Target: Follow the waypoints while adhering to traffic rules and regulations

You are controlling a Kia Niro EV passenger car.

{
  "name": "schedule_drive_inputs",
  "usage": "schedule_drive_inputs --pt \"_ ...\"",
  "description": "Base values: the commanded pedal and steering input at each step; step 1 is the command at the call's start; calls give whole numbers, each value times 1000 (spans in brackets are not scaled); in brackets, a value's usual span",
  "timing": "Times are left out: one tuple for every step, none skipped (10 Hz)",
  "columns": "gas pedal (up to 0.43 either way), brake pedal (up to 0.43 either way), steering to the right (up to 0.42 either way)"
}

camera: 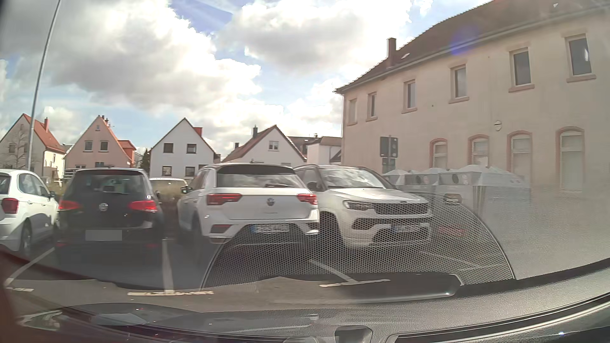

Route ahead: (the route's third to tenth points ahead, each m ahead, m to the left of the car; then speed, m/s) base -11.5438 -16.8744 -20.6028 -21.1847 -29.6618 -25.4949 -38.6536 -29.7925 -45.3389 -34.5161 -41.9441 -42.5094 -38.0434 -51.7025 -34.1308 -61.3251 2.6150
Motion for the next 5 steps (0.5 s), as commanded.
schedule_drive_inputs --pt "110 0 907" --pt "110 0 907" --pt "87 0 905" --pt "39 0 897" --pt "8 0 886"
